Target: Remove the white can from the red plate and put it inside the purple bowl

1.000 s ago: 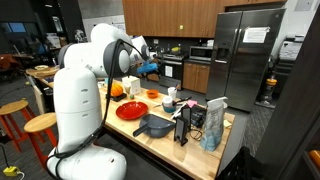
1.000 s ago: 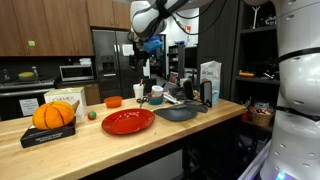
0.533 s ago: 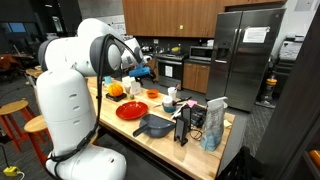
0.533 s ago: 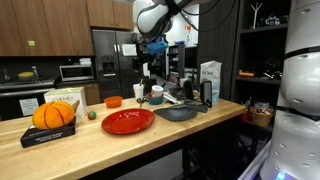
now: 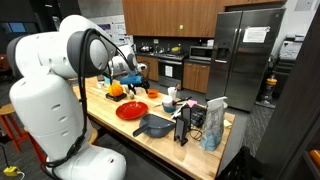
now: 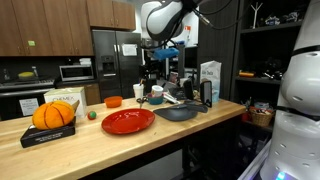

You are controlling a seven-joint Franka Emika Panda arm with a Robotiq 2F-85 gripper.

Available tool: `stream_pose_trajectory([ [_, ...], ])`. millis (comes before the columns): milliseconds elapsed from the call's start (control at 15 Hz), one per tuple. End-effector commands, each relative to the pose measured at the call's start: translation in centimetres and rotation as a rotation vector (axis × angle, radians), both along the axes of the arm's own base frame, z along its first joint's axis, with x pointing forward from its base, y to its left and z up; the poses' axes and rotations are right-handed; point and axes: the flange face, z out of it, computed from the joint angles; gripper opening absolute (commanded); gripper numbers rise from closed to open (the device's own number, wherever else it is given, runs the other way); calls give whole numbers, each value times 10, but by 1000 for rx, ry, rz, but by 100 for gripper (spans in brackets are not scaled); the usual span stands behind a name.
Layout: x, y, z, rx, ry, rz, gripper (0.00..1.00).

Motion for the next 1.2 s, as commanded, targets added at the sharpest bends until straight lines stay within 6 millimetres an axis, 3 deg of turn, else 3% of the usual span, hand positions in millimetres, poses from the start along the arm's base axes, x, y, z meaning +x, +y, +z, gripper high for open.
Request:
stream_pose_trajectory([
  [0,-40,0,-9,53,24,-43,100],
  [800,-149,29,-46,187,136,-289,100],
  [1133,-161,18,-49,209,146,-316,100],
])
